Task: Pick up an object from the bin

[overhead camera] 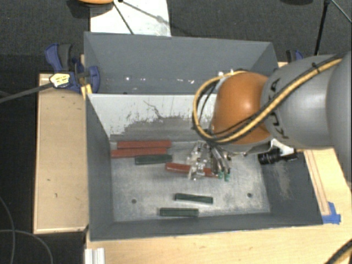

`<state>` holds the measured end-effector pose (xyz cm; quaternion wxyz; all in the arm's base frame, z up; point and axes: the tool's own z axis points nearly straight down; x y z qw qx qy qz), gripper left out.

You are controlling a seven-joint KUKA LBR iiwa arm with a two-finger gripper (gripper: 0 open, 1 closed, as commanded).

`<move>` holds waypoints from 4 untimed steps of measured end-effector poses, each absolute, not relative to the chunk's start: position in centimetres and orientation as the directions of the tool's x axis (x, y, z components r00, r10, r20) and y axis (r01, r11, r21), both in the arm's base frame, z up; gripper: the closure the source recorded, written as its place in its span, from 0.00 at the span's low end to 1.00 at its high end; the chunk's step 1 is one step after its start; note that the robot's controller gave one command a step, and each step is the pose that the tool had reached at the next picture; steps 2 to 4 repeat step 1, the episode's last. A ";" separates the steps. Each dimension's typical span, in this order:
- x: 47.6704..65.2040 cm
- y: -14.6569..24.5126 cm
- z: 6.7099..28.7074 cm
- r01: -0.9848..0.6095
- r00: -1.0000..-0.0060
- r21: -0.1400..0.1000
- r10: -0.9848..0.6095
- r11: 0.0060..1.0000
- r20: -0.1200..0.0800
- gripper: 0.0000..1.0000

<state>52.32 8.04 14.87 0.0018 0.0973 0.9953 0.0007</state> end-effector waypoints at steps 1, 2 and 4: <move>52.4 8.0 15.6 0.194 -0.981 0.002 0.194 0.981 -0.004 1.00; 52.4 8.0 15.6 0.194 -0.981 0.002 0.194 0.981 -0.004 1.00; 52.4 8.0 15.6 0.194 -0.981 0.002 0.194 0.981 -0.004 1.00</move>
Offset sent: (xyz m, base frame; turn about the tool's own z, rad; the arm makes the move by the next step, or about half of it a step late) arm 0.0002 -0.0001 0.0250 0.0000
